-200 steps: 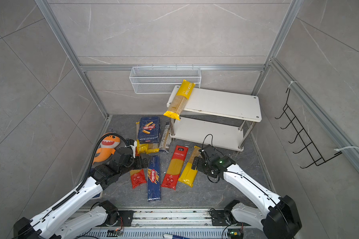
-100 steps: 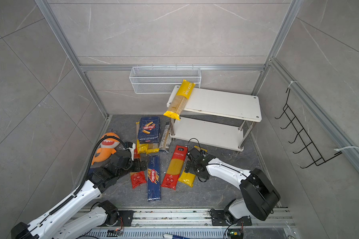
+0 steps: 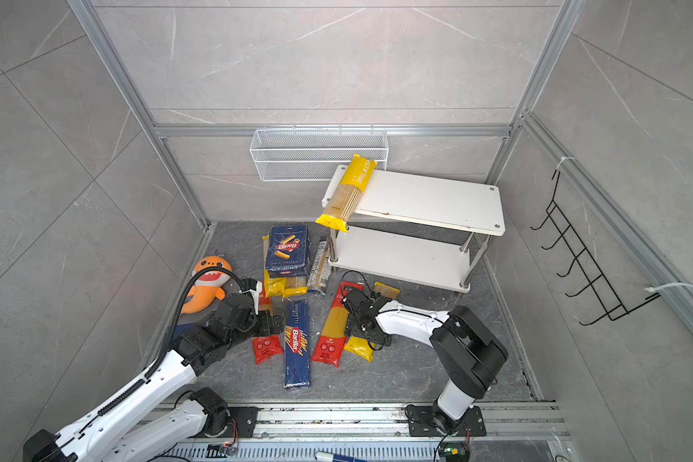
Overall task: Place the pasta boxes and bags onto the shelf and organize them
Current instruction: 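Close the right gripper on the clear-and-yellow bag and lift it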
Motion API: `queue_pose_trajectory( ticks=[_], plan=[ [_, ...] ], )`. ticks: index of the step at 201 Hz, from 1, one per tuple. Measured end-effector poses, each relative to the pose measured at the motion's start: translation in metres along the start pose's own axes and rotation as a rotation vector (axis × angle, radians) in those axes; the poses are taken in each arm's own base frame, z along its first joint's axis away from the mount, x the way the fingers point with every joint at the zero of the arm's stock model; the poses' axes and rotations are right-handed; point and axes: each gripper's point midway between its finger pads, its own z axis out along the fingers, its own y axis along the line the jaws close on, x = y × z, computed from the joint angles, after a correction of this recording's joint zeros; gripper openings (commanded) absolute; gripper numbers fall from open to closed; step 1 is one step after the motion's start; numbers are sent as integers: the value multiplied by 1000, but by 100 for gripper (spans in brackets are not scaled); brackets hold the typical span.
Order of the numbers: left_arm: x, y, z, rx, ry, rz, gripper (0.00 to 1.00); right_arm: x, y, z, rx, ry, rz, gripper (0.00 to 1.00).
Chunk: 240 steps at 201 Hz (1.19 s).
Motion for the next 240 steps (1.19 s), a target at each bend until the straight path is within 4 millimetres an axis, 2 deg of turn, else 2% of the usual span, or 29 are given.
queue_pose_trajectory(
  ticks=[22,31,64,89,107,166,208,240],
  plan=[
    [2,1,-1,1,-2,0,100,1,0,2,23,-7,-14,95],
    [2,1,-2,3,-6,-1,100,2,-1,2,30,-12,-15,90],
    [1,1,-6,12,-21,-3,100,3,-5,3,35,-28,0,49],
    [1,1,-7,18,-29,-4,100,3,-7,-3,-10,-55,27,28],
    [4,2,-6,18,-23,-4,100,3,-7,-7,-55,-80,44,19],
    [10,-3,-3,47,9,-2,100,25,-17,-20,-200,-67,87,5],
    [16,-11,5,83,54,-14,100,43,-23,-31,-271,-26,88,4],
    [21,-27,14,116,104,-7,100,54,-26,-51,-325,5,79,4]
  ],
)
